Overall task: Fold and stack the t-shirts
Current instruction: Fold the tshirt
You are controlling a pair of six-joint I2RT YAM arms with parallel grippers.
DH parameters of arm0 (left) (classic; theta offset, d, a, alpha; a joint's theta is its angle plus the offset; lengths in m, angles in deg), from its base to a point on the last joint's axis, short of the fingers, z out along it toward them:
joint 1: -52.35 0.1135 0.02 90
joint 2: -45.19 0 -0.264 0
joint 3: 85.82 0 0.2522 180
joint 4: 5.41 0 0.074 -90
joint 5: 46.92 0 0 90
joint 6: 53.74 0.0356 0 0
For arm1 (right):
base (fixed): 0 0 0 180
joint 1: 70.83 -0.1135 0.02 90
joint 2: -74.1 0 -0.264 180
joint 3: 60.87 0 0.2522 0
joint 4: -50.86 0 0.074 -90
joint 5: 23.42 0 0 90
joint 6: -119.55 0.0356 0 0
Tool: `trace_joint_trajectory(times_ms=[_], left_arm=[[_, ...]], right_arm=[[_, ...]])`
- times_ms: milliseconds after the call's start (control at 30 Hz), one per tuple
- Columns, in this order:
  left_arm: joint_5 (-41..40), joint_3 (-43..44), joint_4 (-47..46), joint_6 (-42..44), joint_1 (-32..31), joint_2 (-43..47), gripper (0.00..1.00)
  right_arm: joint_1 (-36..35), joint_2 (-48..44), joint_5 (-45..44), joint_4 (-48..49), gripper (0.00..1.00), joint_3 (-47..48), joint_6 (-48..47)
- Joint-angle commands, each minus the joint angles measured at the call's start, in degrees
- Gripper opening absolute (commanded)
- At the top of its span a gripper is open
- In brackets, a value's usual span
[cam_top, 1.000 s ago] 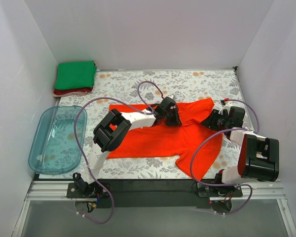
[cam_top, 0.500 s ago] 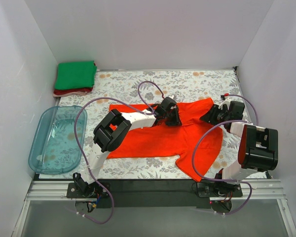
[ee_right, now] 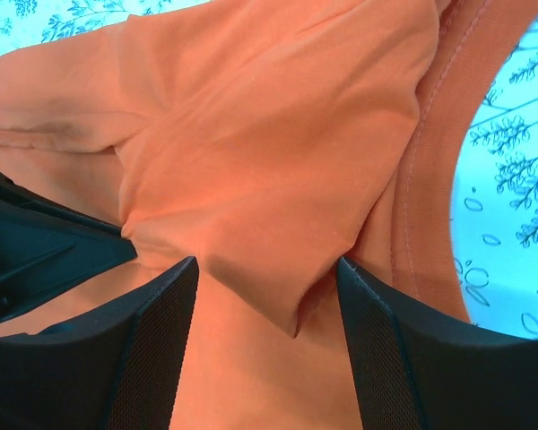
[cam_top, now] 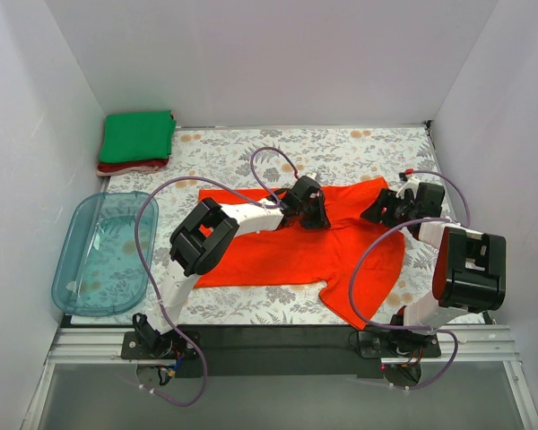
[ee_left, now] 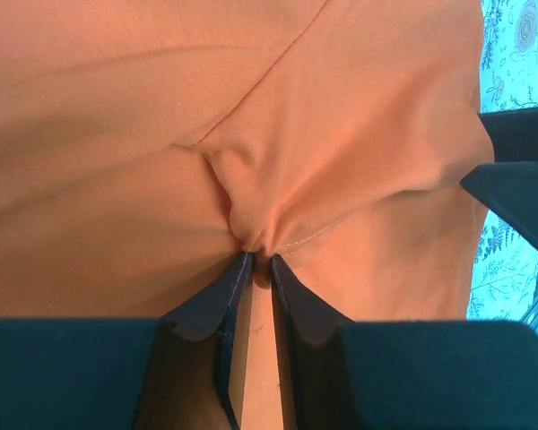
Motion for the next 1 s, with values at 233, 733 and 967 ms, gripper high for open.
trace_joint_trajectory(times_ms=[233,733,967], left_arm=[[-1.52,0.48,3.59,1.37,-0.27,1.18,0.14],[-1.25,0.22,3.68,1.63,-0.27,1.97,0.14],[-1.52,0.22,3.86,1.98,-0.27,2.58,0.14]], right_arm=[[-0.77,3.53,4.39,0.68,0.67,1.43,-2.15],[-0.77,2.22,7.21,-2.30,0.58,0.37,-0.93],[-0.24,0.02,6.76,-8.11,0.55,1.34,2.66]])
